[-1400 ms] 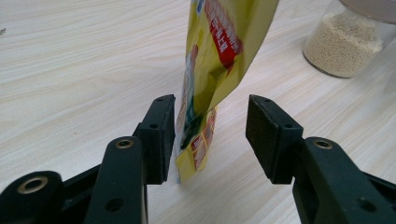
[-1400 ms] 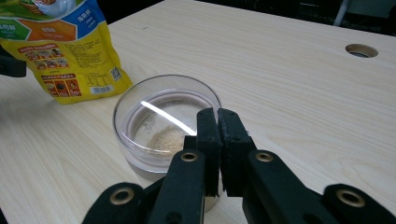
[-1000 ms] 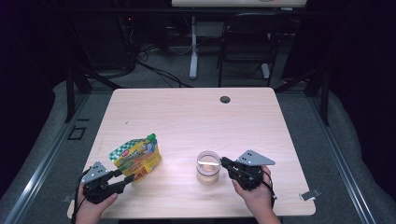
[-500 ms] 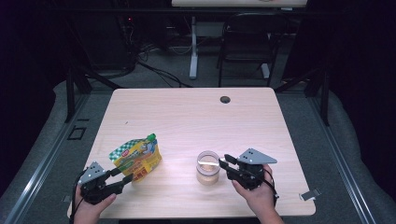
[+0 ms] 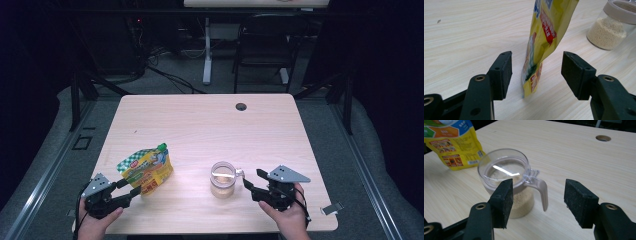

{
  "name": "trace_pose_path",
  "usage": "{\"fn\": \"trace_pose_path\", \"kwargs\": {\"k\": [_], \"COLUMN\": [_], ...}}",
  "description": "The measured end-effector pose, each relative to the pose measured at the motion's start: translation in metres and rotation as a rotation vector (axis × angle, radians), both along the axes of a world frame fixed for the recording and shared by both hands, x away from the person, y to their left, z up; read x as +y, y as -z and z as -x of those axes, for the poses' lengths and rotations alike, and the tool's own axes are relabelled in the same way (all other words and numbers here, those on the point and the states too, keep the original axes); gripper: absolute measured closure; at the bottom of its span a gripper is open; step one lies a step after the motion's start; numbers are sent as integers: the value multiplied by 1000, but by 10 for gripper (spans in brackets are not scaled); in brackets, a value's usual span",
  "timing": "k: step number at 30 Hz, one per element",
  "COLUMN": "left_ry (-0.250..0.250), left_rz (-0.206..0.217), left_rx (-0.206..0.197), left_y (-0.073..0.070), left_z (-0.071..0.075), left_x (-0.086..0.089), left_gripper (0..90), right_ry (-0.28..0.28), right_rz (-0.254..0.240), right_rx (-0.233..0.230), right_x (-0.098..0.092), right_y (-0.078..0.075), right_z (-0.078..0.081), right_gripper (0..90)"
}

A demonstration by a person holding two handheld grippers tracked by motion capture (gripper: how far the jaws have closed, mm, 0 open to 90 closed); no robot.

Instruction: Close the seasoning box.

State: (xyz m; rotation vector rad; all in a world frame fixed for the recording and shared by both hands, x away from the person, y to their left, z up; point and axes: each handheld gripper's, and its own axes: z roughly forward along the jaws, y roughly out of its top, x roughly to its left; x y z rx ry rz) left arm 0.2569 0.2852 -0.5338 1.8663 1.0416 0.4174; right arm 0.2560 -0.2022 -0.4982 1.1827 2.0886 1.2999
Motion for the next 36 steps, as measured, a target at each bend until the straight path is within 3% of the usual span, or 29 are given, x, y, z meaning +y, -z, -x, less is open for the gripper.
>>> {"fn": "trace_pose_path", "kwargs": {"k": [26, 36], "left_ry": [27, 28], "left_rz": [-27, -28], "left_rx": [19, 17], "left_y": [8, 8], "left_z": [-6, -6], "left_x": [-6, -6], "left_gripper": [424, 424], "right_ry": [118, 122], "right_rz": [2, 30], "right_rx": [70, 103], "right_x": [-34, -36], "right_y": [38, 51], "right_z": [-5, -10], "right_gripper": [371, 373]}}
